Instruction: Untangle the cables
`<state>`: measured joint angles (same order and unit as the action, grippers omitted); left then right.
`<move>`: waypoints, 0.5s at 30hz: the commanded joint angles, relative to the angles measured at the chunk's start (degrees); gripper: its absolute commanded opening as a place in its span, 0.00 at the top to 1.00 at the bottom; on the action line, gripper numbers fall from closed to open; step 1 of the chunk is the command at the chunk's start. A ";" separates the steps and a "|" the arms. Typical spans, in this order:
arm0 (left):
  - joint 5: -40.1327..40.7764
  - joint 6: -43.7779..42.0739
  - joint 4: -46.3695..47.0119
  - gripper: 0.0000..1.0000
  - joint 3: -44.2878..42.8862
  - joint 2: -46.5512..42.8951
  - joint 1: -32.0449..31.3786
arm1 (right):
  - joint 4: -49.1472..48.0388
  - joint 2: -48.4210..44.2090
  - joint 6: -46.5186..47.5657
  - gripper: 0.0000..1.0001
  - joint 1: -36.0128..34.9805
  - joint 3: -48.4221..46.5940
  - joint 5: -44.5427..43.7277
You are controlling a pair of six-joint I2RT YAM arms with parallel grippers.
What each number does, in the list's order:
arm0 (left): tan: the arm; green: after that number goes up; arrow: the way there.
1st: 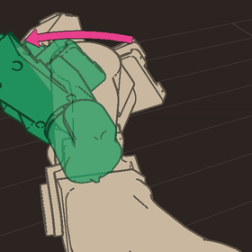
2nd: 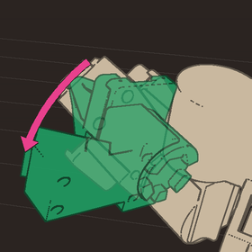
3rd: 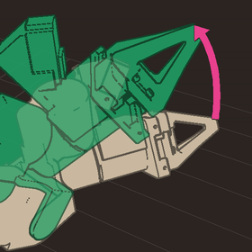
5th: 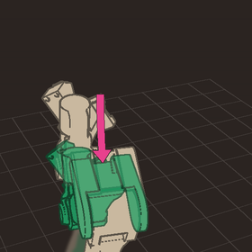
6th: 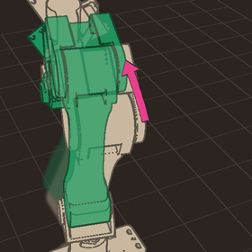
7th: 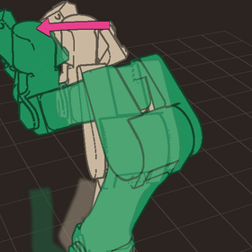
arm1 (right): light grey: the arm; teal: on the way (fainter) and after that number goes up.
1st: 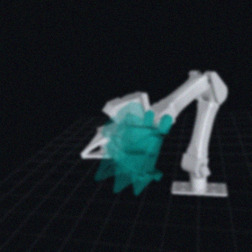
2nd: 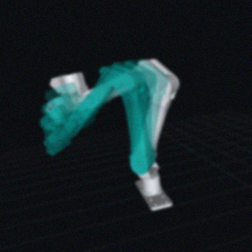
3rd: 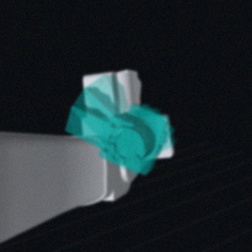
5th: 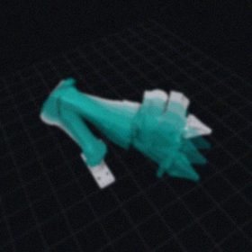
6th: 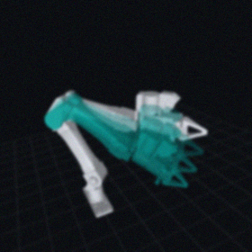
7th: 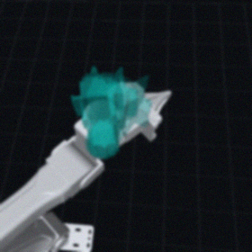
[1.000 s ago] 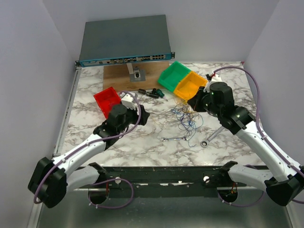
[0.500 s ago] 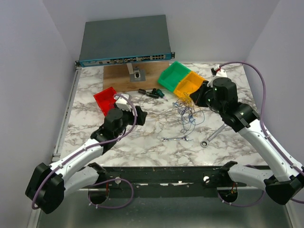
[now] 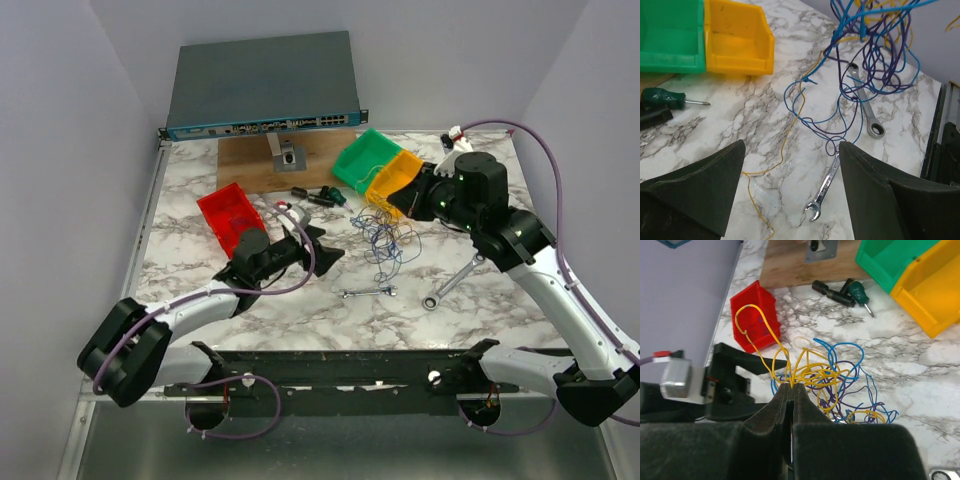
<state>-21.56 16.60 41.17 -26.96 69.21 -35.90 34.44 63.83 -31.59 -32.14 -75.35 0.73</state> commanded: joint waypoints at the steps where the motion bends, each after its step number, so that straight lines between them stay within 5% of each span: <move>1: -3.31 -3.49 4.71 0.24 -2.11 5.92 -1.82 | 0.98 -0.95 -1.08 0.99 0.17 -2.92 6.44; 11: 0.40 -3.37 0.37 0.38 -9.67 15.60 -5.01 | -0.37 -1.72 -1.62 0.99 0.15 -1.72 8.59; 15: 0.21 -3.09 -1.12 0.70 -10.68 17.85 -5.12 | -1.30 -2.12 -2.06 0.99 0.15 -0.60 8.19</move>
<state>-21.65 13.63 41.47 -35.94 84.86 -40.64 34.41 63.20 -32.97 -32.14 -76.75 7.20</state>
